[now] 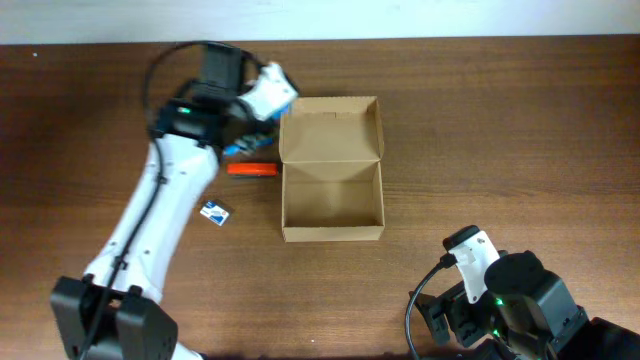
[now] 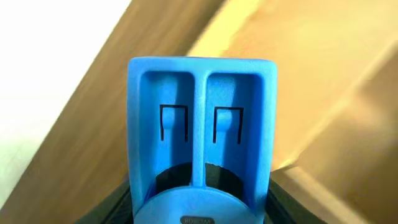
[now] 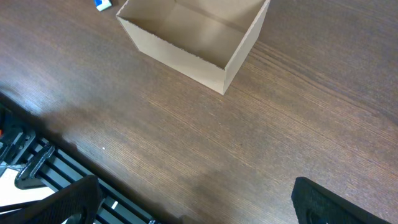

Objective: Pack container
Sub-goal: 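Carry the blue tray into the box and release it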

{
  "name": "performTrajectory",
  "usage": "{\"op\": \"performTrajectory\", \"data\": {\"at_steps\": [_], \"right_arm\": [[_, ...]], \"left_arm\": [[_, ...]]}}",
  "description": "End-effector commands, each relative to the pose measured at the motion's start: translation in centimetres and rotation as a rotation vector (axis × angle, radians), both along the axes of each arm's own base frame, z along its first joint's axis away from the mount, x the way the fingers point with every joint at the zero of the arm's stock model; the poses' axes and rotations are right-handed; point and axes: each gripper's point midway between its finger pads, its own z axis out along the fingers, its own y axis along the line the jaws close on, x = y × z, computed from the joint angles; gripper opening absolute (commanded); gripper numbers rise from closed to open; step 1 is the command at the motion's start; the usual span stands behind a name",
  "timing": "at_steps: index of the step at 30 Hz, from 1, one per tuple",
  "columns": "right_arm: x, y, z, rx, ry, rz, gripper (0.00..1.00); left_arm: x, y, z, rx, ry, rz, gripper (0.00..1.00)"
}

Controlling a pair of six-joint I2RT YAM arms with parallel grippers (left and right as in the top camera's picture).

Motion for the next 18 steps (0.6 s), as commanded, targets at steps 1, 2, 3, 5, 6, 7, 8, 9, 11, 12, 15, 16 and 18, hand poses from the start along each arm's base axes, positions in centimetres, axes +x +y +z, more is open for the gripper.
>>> {"op": "performTrajectory", "data": {"at_steps": [1, 2, 3, 5, 6, 7, 8, 9, 11, 12, 15, 16, 18], "right_arm": [[0.1, -0.1, 0.5, 0.013, -0.017, -0.014, 0.99], [0.1, -0.1, 0.5, 0.012, -0.017, -0.014, 0.99], [0.1, -0.1, 0.5, 0.013, -0.017, -0.014, 0.99], [0.1, -0.1, 0.5, 0.013, -0.017, -0.014, 0.99], [0.1, -0.1, 0.5, 0.012, -0.017, -0.014, 0.99], [0.1, -0.1, 0.5, 0.013, -0.017, -0.014, 0.99], [0.1, -0.1, 0.5, 0.013, -0.017, -0.014, 0.99], [0.1, -0.1, 0.5, 0.013, -0.017, -0.014, 0.99], [0.1, -0.1, 0.5, 0.012, -0.017, -0.014, 0.99], [0.1, -0.1, 0.5, 0.013, -0.017, -0.014, 0.99], [0.1, -0.1, 0.5, 0.012, -0.017, -0.014, 0.99], [0.1, -0.1, 0.5, 0.013, -0.017, -0.014, 0.99], [0.1, -0.1, 0.5, 0.013, -0.017, -0.014, 0.99]], "left_arm": [[-1.7, -4.6, 0.8, -0.063, 0.005, -0.085, 0.24], [-2.5, -6.1, 0.7, -0.065, 0.01, -0.121, 0.25], [-3.3, -7.6, 0.7, -0.078, 0.018, -0.14, 0.24], [-5.7, -10.9, 0.3, -0.118, 0.06, -0.247, 0.24], [-6.6, -11.8, -0.2, -0.126, 0.085, -0.278, 0.25], [-7.3, -12.2, -1.0, -0.113, 0.109, -0.296, 0.25], [-7.7, -12.3, -1.6, -0.102, 0.127, -0.306, 0.25], [-8.4, -12.5, -2.6, -0.082, 0.162, -0.322, 0.25], [-9.3, -12.9, -4.0, -0.056, 0.209, -0.352, 0.25], [-9.4, -13.1, -4.6, -0.053, 0.229, -0.358, 0.25], [-9.8, -12.9, -7.1, -0.024, 0.304, -0.358, 0.25], [-10.3, -12.6, -8.3, 0.006, 0.347, -0.372, 0.25], [-11.3, -11.9, -9.7, 0.06, 0.402, -0.423, 0.25]]}}
